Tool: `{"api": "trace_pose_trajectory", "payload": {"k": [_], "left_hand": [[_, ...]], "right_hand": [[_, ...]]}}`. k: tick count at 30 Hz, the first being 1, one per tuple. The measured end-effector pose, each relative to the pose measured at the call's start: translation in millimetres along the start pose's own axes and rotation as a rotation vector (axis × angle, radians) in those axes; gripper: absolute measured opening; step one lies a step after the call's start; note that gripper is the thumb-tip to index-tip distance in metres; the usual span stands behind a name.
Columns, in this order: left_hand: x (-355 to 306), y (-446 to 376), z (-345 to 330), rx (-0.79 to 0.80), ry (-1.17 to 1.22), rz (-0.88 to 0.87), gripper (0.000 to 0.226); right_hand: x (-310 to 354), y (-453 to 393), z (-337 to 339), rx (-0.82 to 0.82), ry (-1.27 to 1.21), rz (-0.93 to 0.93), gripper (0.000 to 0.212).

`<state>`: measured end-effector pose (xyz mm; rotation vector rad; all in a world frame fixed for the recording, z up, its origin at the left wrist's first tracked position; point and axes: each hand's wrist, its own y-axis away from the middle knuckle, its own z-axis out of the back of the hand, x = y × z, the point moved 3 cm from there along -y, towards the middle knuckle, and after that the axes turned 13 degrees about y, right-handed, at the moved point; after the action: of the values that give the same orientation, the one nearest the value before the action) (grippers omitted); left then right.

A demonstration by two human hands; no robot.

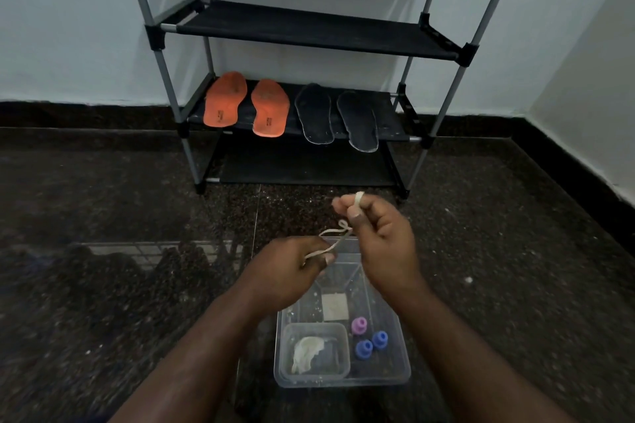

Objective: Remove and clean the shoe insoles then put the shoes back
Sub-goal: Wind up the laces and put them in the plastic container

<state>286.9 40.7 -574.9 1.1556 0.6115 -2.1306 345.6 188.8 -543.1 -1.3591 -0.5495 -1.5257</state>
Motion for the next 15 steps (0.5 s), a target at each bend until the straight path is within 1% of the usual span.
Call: {"api": "trace_pose_trajectory", "payload": {"k": [1,2,3,4,5,6,7,8,9,11,12,13,14,15], "left_hand": [[0.9,-0.3,3.7,-0.022,-0.006,0.007,0.012],[2.3,-0.9,8.7,-0.052,-0.005,0.011,0.010],[3.8,-1.4,14.7,-0.086,0.001,0.019,0.008],[4.5,-1.4,21.6,-0.123,0.010,0.024,0.007],[5.7,-0.8,29.2,-0.163,0.009,0.032,0.006],[6.3,0.6,37.1,-0.206,0.000,0.037,0.006],[7.5,2.1,45.4,-0.251,-0.005,0.044,0.006],[7.6,4.9,54.5,-0.299,0.008,0.043,0.007],[7.2,6.5,62.7,-0.343,0.036,0.036,0.008],[7.0,10.3,76.8,-0.400,0.075,0.038,0.005],[9.6,11.2,80.9,-0.404,0.058,0.063,0.003],[13.3,11.5,81.6,-0.384,0.029,0.110,0.004],[18.8,11.1,79.0,-0.339,-0.002,0.176,0.006],[25.5,10.6,74.2,-0.287,-0.043,0.245,0.009]], "right_hand": [[-1.9,0.2,2.6,0.041,0.318,0.099,0.015],[-4.8,0.7,3.0,0.123,0.602,0.176,0.013],[-7.8,1.0,2.6,0.221,0.806,0.213,0.013],[-10.8,0.9,1.8,0.310,0.920,0.214,0.012],[-13.2,0.7,1.3,0.383,0.971,0.202,0.012],[-14.0,0.0,1.0,0.437,0.990,0.187,0.012],[-13.7,-1.8,2.5,0.452,0.997,0.177,0.013],[-12.9,-4.7,5.5,0.419,0.997,0.171,0.013],[-11.3,-9.1,12.6,0.324,0.992,0.165,0.013],[-10.1,-19.5,32.7,0.008,0.928,0.113,0.013],[-12.0,-23.2,41.0,-0.121,0.825,0.047,0.014],[-16.6,-25.4,44.0,-0.174,0.676,-0.052,0.019],[-22.7,-24.6,40.0,-0.153,0.500,-0.166,0.022],[-28.1,-20.8,30.7,-0.084,0.353,-0.266,0.024]]}}
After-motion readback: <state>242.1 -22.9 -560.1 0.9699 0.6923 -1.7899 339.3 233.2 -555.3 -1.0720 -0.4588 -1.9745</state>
